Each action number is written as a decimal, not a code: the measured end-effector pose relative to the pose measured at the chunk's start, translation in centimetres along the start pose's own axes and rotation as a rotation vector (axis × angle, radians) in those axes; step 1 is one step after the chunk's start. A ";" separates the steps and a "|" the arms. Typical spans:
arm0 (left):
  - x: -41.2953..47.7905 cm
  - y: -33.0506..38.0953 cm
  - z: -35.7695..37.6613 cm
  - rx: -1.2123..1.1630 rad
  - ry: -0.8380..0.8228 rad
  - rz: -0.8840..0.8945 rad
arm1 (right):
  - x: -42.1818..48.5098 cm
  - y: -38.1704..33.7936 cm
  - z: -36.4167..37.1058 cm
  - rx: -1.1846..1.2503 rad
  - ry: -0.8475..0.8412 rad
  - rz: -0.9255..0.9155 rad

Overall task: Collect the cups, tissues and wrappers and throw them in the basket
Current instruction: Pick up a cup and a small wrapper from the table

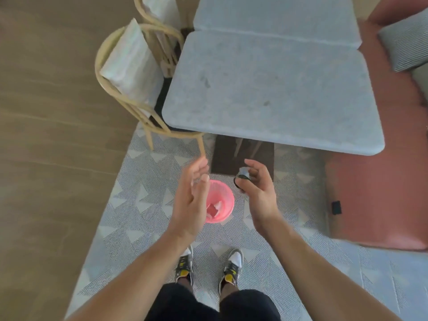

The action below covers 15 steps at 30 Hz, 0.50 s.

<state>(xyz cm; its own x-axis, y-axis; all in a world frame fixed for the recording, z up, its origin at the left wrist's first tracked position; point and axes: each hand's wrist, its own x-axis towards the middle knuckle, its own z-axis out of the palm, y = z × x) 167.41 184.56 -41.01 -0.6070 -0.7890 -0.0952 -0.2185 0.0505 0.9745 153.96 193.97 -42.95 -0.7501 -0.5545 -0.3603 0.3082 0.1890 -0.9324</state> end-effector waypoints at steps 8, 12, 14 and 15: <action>6.4 -11.1 -1.2 0.022 -0.075 -0.171 | 8.0 11.6 3.0 0.063 0.129 0.251; 9.7 -18.2 -0.6 0.046 -0.156 -0.231 | 12.2 18.9 4.7 0.059 0.178 0.354; 11.1 -22.1 0.1 0.058 -0.183 -0.245 | 13.9 23.1 5.4 0.056 0.219 0.417; 11.8 -24.2 0.5 0.070 -0.184 -0.245 | 14.7 25.3 5.6 0.044 0.237 0.447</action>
<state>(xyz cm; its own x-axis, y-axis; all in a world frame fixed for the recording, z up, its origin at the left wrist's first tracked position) 165.17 174.33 -65.85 -0.6562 -0.6592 -0.3673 -0.4237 -0.0809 0.9022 153.96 186.05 -71.66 -0.6496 -0.2273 -0.7255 0.6501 0.3287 -0.6851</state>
